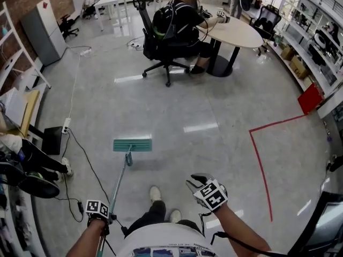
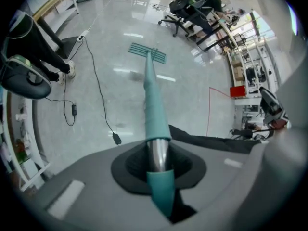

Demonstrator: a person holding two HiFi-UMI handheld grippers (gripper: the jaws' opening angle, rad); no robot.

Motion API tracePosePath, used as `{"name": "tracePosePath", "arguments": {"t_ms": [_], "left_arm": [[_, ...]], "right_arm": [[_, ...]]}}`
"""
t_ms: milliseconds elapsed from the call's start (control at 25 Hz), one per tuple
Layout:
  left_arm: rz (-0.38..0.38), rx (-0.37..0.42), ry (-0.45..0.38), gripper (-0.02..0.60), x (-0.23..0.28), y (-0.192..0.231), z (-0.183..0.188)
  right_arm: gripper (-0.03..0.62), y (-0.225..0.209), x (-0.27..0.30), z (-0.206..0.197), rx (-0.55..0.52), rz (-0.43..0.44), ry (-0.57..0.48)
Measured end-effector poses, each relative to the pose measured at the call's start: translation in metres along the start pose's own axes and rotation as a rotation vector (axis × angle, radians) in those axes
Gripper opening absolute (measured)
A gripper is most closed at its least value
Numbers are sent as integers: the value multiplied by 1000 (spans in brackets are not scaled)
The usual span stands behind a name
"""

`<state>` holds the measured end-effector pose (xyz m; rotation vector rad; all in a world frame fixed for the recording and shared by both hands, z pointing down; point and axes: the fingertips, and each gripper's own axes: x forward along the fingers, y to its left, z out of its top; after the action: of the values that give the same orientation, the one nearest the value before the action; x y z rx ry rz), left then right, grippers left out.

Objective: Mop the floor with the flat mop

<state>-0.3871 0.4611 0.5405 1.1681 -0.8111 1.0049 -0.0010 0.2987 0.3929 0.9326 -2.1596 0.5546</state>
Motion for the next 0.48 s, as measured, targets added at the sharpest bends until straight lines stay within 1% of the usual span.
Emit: {"name": "tracePosePath", "arguments": {"t_ms": [120, 240, 320, 480], "left_arm": [[14, -6, 0, 69, -6, -2, -28], [17, -13, 7, 69, -5, -1, -52], [14, -20, 11, 69, -3, 2, -60], [-24, -40, 25, 69, 1, 0, -67]], "right_arm": [[114, 15, -15, -3, 5, 6, -39], [114, 29, -26, -16, 17, 5, -52], [114, 36, -28, -21, 1, -3, -54], [114, 39, -37, -29, -40, -30, -26]]}}
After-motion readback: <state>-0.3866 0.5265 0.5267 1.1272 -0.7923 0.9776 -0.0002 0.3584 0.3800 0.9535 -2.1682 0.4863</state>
